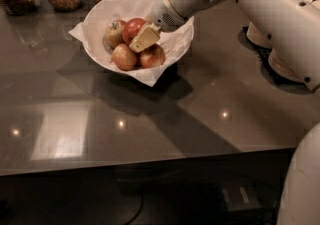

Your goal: Pick apple from white bowl

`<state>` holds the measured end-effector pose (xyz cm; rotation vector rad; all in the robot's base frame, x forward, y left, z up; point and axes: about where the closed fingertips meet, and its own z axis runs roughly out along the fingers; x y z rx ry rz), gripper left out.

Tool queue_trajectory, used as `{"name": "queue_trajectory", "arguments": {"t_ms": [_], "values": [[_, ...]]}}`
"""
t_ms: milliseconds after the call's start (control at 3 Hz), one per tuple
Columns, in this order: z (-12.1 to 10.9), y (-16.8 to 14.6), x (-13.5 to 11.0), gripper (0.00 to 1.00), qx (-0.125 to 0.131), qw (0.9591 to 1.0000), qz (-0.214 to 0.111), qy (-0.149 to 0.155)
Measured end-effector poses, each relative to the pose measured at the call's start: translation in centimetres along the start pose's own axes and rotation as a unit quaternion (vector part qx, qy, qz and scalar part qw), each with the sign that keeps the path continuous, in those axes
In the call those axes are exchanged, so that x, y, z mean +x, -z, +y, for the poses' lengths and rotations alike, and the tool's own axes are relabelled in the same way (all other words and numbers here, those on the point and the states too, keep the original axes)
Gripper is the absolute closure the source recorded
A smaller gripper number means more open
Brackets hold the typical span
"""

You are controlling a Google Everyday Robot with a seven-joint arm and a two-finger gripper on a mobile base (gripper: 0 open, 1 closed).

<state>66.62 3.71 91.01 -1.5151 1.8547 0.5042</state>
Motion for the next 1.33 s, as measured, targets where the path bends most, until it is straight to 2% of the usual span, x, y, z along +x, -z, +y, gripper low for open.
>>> {"name": "queue_trajectory", "arguments": {"t_ms": [333, 667, 1000, 1333], "values": [[0.3, 0.3, -0.6, 0.96, 0.001, 1.0000, -0.001, 0.006], [0.6, 1.5, -2.0, 1.00, 0.005, 0.9998, -0.015, 0.016], [1.2, 3.5, -3.3, 1.00, 0.010, 0.9985, -0.048, 0.027], [2.5, 6.0, -4.0, 1.00, 0.013, 0.9953, -0.088, 0.037]]}}
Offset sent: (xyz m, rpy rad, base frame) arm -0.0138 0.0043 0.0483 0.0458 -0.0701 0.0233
